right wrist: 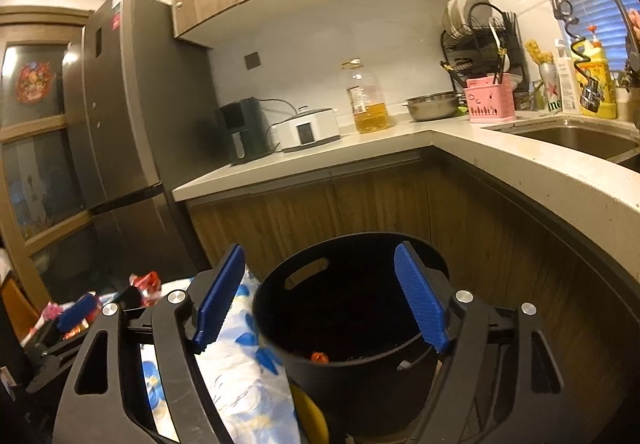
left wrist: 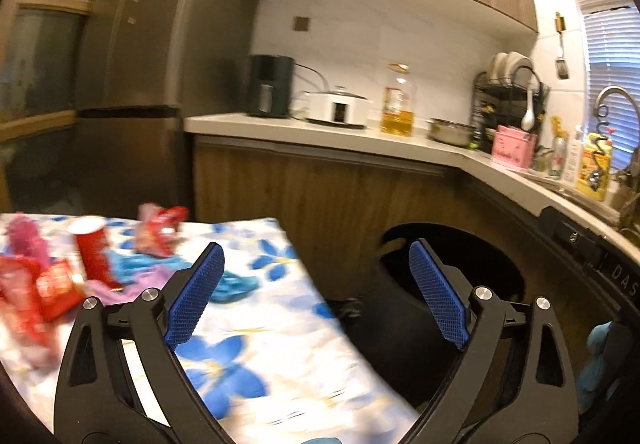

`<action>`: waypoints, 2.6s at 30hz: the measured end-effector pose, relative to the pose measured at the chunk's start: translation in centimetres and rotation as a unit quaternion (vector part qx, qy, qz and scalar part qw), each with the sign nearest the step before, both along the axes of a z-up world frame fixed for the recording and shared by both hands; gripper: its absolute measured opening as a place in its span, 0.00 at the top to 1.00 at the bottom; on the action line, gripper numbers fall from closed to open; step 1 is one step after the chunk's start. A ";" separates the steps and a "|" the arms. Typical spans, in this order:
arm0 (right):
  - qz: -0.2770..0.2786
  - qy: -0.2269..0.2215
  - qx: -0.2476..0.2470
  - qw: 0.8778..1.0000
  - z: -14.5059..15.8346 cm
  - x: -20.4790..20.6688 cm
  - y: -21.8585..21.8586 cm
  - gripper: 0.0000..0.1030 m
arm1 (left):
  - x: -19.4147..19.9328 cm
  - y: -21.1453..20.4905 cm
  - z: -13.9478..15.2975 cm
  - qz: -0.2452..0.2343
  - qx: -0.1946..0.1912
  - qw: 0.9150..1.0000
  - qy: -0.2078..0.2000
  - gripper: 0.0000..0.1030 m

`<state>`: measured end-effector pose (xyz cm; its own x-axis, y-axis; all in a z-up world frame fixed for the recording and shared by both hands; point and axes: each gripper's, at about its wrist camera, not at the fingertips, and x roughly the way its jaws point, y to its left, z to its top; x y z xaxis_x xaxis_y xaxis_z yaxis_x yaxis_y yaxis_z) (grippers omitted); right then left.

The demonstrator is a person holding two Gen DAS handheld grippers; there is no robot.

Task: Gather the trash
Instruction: 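Move the left gripper back to the table and grasp the red printed bag, then grasp the red printed can with the right gripper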

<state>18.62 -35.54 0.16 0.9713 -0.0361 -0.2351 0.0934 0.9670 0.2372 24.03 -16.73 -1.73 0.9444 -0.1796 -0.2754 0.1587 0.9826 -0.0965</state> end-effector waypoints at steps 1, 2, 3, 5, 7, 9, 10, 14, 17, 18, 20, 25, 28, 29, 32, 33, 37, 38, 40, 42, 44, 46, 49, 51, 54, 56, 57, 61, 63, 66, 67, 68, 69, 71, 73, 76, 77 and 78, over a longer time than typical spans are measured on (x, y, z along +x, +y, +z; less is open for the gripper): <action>0.002 -0.002 -0.006 1.000 0.0 -0.4 0.6 0.27 | -0.6 0.6 0.0 0.010 0.005 1.000 -0.003 0.11; 0.004 -0.003 -0.009 1.000 0.0 -0.6 1.0 0.27 | -1.3 1.6 -0.1 0.024 0.010 1.000 -0.008 0.11; 0.006 -0.005 -0.011 1.000 0.0 -0.9 1.4 0.27 | -1.8 2.4 -0.2 0.037 0.015 0.999 -0.010 0.11; 0.014 -0.006 -0.009 1.000 0.0 -1.3 2.3 0.27 | -2.8 4.3 -0.3 0.063 0.015 0.998 -0.010 0.11; 0.026 -0.004 -0.007 1.000 -0.1 -1.6 3.4 0.27 | -3.6 5.8 -0.4 0.081 0.012 0.997 -0.010 0.11; 0.037 -0.003 -0.006 0.999 -0.3 -1.8 4.3 0.27 | -4.6 7.8 -0.6 0.111 0.020 0.994 -0.017 0.11; 0.042 -0.003 -0.006 0.999 -0.4 -2.0 4.8 0.27 | -5.1 8.8 -0.7 0.127 0.027 0.991 -0.020 0.11; 0.069 0.001 -0.007 0.998 -0.9 -2.3 7.3 0.27 | -6.7 13.1 -1.5 0.192 0.049 0.980 -0.027 0.11; 0.086 0.002 -0.007 0.996 -1.1 -2.5 8.9 0.27 | -7.3 16.4 -2.0 0.224 0.038 0.974 -0.020 0.11; 0.091 0.002 -0.007 0.996 -1.3 -2.7 9.7 0.27 | -7.4 17.4 -2.1 0.234 0.031 0.972 -0.017 0.11; 0.104 0.004 -0.008 0.995 -1.4 -2.8 10.9 0.27 | -7.4 19.2 -2.2 0.253 0.023 0.967 -0.011 0.11; 0.128 0.006 -0.012 0.992 -1.5 -2.6 13.2 0.27 | -7.0 22.0 -2.9 0.275 0.020 0.961 0.002 0.14; 0.144 0.012 -0.013 0.989 -1.7 -2.1 14.6 0.27 | -5.9 23.0 -3.8 0.271 0.026 0.962 0.028 0.31; 0.151 0.013 -0.015 0.988 -1.8 -1.9 15.3 0.27 | -5.5 23.5 -4.0 0.265 0.017 0.963 0.041 0.36; 0.164 0.017 -0.020 0.986 -2.0 -1.5 16.7 0.27 | -5.0 24.4 -4.8 0.255 -0.001 0.965 0.065 0.46; 0.170 0.018 -0.021 0.985 -2.1 -1.3 17.2 0.27 | -4.8 24.5 -5.1 0.249 -0.005 0.966 0.073 0.53; 0.187 0.021 -0.026 0.982 -2.4 -1.0 19.0 0.27 | -4.6 24.9 -5.9 0.236 -0.015 0.967 0.094 0.72; 0.191 0.023 -0.027 0.981 -2.5 -0.9 19.3 0.27 | -4.6 25.1 -6.0 0.233 -0.020 0.967 0.097 0.75; 0.198 0.026 -0.029 0.980 -2.7 -0.8 20.0 0.27 | -4.7 25.6 -6.2 0.227 -0.032 0.968 0.103 0.85; 0.206 0.030 -0.032 0.978 -2.9 -0.6 20.9 0.27 | -4.9 26.0 -6.4 0.226 -0.043 0.968 0.104 0.93; 0.213 0.034 -0.034 0.976 -3.1 -0.4 21.6 0.27 | -5.4 26.4 -6.4 0.225 -0.056 0.967 0.102 0.94; 0.221 0.038 -0.036 0.974 -3.3 -0.2 22.5 0.27 | -5.9 26.8 -6.2 0.225 -0.066 0.967 0.098 0.95; 0.233 0.046 -0.033 0.971 -3.8 0.2 24.0 0.27 | -7.3 27.2 -5.6 0.227 -0.075 0.968 0.082 0.96; 0.241 0.053 -0.031 0.968 -4.1 0.6 24.9 0.27 | -8.5 27.7 -4.9 0.230 -0.074 0.968 0.064 0.96; 0.256 0.067 -0.027 0.964 -4.9 1.2 26.7 0.27 | -9.8 28.2 -3.8 0.240 -0.065 0.968 0.042 0.96; 0.267 0.072 -0.026 0.961 -5.3 1.6 27.9 0.27 | -10.5 28.8 -3.2 0.246 -0.061 0.967 0.030 0.96; 0.270 0.073 -0.029 0.960 -5.4 1.7 28.6 0.27 | -10.8 29.2 -3.0 0.250 -0.059 0.966 0.025 0.96; 0.289 0.073 -0.032 0.954 -5.7 2.4 30.8 0.22 | -11.7 30.6 -2.5 0.259 -0.065 0.964 0.016 0.96; 0.296 0.074 -0.030 0.952 -5.9 2.9 31.6 0.18 | -12.1 31.5 -2.4 0.263 -0.069 0.962 0.015 0.96; 0.301 0.081 -0.026 0.950 -6.1 3.8 32.9 0.16 | -12.5 32.3 -2.2 0.267 -0.074 0.961 0.011 0.96; 0.301 0.087 -0.022 0.949 -6.1 4.1 33.4 0.15 | -12.5 32.5 -2.2 0.268 -0.074 0.961 0.009 0.96; 0.302 0.091 -0.018 0.949 -6.2 4.5 33.7 0.14 | -12.6 32.7 -2.1 0.270 -0.073 0.960 0.007 0.96; 0.302 0.095 -0.014 0.948 -6.2 4.8 34.0 0.14 | -12.7 32.8 -2.1 0.271 -0.073 0.960 0.007 0.96; 0.301 0.101 -0.012 0.948 -6.3 5.3 34.8 0.14 | -12.8 33.1 -2.0 0.271 -0.073 0.960 0.004 0.96; 0.295 0.104 -0.016 0.950 -6.4 5.5 35.5 0.14 | -12.9 33.3 -1.9 0.273 -0.072 0.959 0.001 0.96; 0.284 0.109 -0.021 0.952 -6.6 6.0 36.3 0.14 | -12.8 33.5 -2.0 0.272 -0.073 0.959 0.001 0.96; 0.279 0.109 -0.019 0.954 -6.7 6.1 36.5 0.14 | -12.8 33.6 -2.1 0.271 -0.074 0.960 0.002 0.96; 0.273 0.111 -0.017 0.955 -6.7 6.3 36.6 0.14 | -12.7 33.7 -2.1 0.270 -0.075 0.960 0.001 0.96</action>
<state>24.93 1.04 -6.58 0.7733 0.4506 -0.4461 -0.3831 0.8926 0.2377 11.31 16.95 -3.86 0.9100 0.2991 -0.2873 -0.3711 0.8964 -0.2423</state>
